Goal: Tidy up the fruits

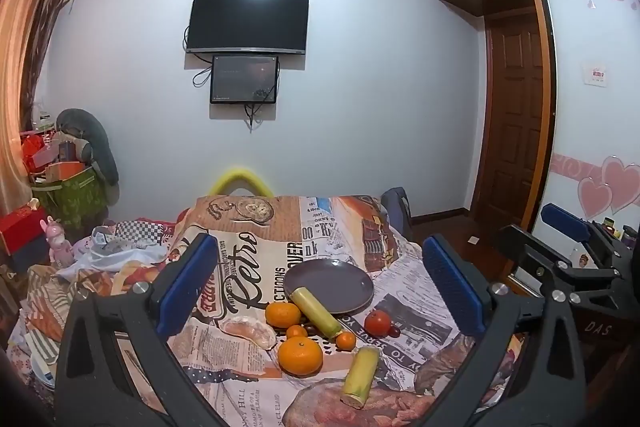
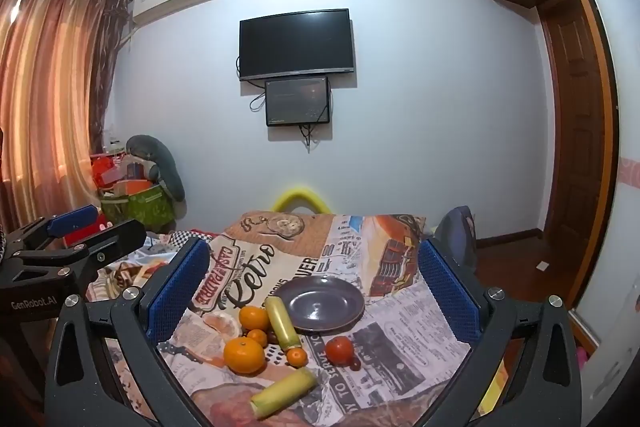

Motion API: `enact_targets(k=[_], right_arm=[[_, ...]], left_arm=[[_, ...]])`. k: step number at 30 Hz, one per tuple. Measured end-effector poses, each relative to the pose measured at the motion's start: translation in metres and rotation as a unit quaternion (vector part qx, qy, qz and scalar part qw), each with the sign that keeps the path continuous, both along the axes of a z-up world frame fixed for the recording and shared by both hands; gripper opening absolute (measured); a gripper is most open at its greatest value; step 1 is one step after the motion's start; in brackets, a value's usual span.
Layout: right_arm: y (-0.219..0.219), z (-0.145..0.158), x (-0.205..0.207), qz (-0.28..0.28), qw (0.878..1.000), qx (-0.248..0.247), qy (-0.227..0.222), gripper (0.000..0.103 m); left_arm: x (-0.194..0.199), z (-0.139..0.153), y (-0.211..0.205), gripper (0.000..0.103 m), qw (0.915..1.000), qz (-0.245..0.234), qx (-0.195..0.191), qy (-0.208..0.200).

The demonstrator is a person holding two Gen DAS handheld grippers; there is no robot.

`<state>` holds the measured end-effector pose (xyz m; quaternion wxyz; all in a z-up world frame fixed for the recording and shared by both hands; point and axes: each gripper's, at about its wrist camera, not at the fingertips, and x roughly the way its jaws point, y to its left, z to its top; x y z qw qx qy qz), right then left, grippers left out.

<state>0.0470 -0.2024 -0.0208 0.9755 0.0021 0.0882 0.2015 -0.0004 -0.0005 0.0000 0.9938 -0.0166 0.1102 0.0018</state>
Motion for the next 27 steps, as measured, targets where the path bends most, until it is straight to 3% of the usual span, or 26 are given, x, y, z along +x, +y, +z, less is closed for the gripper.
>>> enact_targets(k=[1, 27], right_arm=[[0.0, 0.001, 0.001, 0.0, 1.0, 0.0, 0.002, 0.103], [-0.001, 0.002, -0.001, -0.001, 1.0, 0.0, 0.004, 0.103]], left_arm=[[0.001, 0.0, 0.001, 0.103, 0.9998, 0.001, -0.016, 0.009], [-0.004, 0.003, -0.007, 0.103, 1.0, -0.003, -0.005, 0.0]])
